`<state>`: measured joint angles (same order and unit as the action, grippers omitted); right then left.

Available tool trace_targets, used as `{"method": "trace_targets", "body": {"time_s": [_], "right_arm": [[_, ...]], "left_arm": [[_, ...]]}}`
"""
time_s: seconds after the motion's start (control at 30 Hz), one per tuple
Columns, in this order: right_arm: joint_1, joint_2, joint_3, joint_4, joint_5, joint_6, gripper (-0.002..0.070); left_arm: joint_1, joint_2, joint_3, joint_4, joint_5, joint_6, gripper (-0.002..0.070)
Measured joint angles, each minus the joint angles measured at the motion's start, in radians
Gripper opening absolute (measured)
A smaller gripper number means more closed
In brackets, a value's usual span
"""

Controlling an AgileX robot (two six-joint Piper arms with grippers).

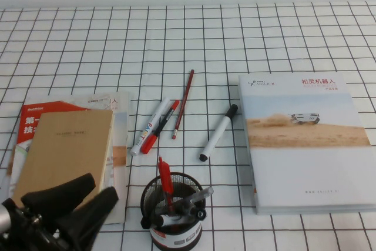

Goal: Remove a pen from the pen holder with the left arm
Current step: 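Take a marker out of the pen holder and lay it on the table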

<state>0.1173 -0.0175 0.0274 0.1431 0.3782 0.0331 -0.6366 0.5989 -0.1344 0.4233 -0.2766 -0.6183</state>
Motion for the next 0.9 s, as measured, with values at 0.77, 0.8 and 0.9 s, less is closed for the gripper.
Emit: {"method": "trace_targets", "body": {"time_s": [0.77, 0.8, 0.9], "right_arm": [[0.0, 0.0, 0.0, 0.0, 0.0, 0.0, -0.0015], [0.0, 0.0, 0.0, 0.0, 0.0, 0.0, -0.0015], [0.0, 0.0, 0.0, 0.0, 0.0, 0.0, -0.0015]], "left_arm": [[0.0, 0.306, 0.018, 0.283, -0.266, -0.109, 0.0511], [0.0, 0.314, 0.018, 0.283, -0.267, -0.107, 0.0511], [0.0, 0.316, 0.018, 0.283, -0.267, -0.074, 0.0512]]}}
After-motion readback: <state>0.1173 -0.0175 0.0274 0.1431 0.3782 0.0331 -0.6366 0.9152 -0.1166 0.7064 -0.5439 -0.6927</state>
